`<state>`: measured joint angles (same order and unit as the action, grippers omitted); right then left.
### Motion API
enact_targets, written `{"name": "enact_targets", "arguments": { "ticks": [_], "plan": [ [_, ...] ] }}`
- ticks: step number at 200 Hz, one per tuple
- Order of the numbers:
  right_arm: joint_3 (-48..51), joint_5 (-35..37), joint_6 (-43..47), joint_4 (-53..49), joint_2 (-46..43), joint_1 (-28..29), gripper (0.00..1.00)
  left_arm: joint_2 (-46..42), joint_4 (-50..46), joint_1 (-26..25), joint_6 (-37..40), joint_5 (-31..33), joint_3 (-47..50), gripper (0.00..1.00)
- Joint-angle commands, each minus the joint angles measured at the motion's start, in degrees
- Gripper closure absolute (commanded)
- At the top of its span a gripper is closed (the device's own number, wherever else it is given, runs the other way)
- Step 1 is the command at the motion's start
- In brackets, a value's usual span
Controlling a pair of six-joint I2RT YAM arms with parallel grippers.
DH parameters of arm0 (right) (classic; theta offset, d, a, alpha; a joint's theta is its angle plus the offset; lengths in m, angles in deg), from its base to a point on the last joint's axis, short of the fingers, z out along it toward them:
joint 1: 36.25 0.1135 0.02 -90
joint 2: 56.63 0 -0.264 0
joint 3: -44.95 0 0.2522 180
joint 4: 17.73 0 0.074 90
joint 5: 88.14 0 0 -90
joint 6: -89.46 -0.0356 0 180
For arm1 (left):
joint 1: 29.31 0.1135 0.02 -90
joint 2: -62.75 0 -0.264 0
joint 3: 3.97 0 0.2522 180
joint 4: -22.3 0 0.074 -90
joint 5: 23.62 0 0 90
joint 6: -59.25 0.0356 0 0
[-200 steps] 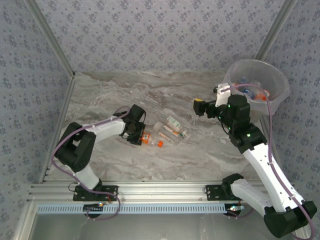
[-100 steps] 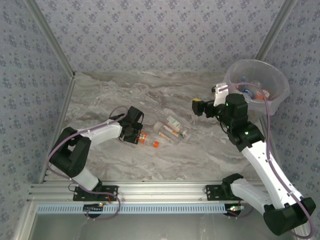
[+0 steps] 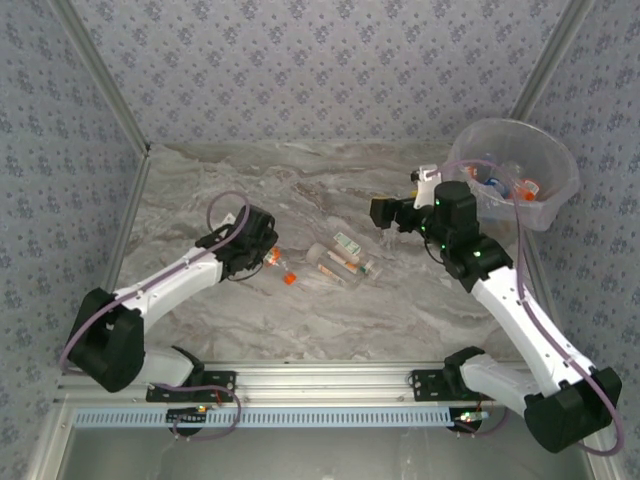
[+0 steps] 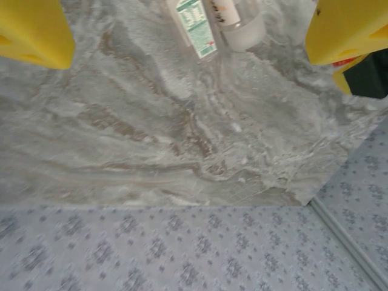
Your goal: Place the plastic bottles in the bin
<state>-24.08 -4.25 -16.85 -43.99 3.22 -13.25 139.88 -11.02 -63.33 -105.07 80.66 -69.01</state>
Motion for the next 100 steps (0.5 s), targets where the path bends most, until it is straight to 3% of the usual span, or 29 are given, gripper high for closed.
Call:
{"name": "enact_targets", "arguments": {
  "ticks": [1,57,100],
  "plan": [
    [2.8,-5.9,-9.6,4.6,2.7,1.2,0.0,-2.8,7.0,0.6,17.4,-4.3,-3.2,0.62],
    [5.8,-15.5,-11.4,16.9,7.8,5.8,0.0,-2.1,12.8,2.9,28.8,-18.8,-8.6,0.63],
    [5.6,-18.5,-10.8,24.2,11.3,9.6,0.0,0.4,17.1,4.3,30.6,-26.6,-12.6,0.64]
  ]
}}
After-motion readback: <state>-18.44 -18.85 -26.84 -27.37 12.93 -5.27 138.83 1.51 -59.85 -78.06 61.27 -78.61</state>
